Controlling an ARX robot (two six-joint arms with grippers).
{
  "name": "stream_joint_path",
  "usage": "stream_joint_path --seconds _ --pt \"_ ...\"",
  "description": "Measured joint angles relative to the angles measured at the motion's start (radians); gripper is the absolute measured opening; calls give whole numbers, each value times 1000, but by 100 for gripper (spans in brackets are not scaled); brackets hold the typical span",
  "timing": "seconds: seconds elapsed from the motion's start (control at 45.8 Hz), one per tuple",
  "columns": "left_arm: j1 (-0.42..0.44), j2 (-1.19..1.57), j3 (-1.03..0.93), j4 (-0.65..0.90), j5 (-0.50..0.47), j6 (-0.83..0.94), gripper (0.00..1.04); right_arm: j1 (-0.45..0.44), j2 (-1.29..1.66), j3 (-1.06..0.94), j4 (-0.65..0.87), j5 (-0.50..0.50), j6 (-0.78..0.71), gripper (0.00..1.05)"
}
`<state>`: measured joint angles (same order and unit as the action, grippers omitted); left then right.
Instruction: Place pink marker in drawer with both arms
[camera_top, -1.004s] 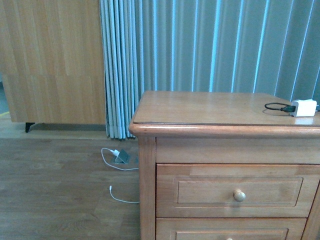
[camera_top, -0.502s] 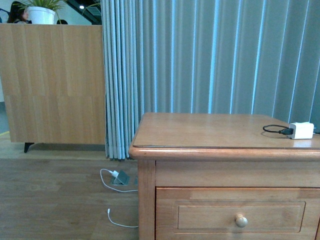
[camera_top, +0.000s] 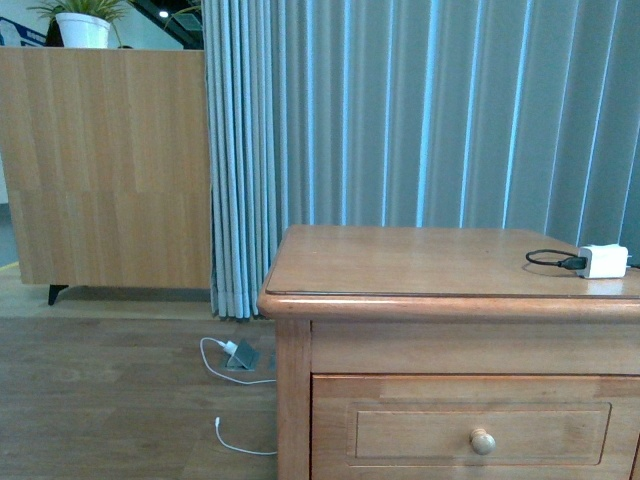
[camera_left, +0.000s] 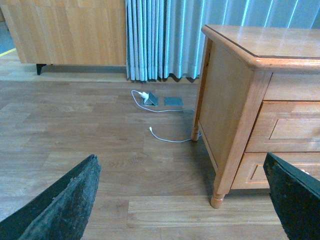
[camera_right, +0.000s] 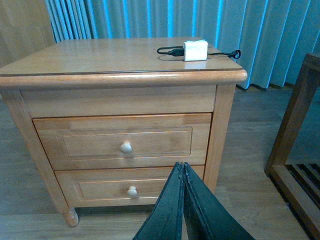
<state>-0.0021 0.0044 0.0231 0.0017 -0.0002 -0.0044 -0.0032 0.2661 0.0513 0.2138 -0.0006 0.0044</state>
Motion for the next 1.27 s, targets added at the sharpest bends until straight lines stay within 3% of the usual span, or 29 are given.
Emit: stream_joint_path --seconds 0.284,0.371,0.742,0.873,1.113,1.266 --pt "0 0 0 0 0 0 99 0 -94 -46 -41 0 -1 1" --pt "0 0 0 0 -1 0 99 0 -240 -45 -206 0 -1 1" --pt "0 0 0 -1 0 0 99 0 -262 -45 -212 0 -1 1" --pt "0 0 0 -1 0 0 99 0 -262 -45 -212 0 -3 23" --pt "0 0 0 -1 0 0 99 0 -262 -45 -212 0 -3 74" --pt "0 0 0 -1 0 0 99 0 -262 -45 -212 0 -2 98"
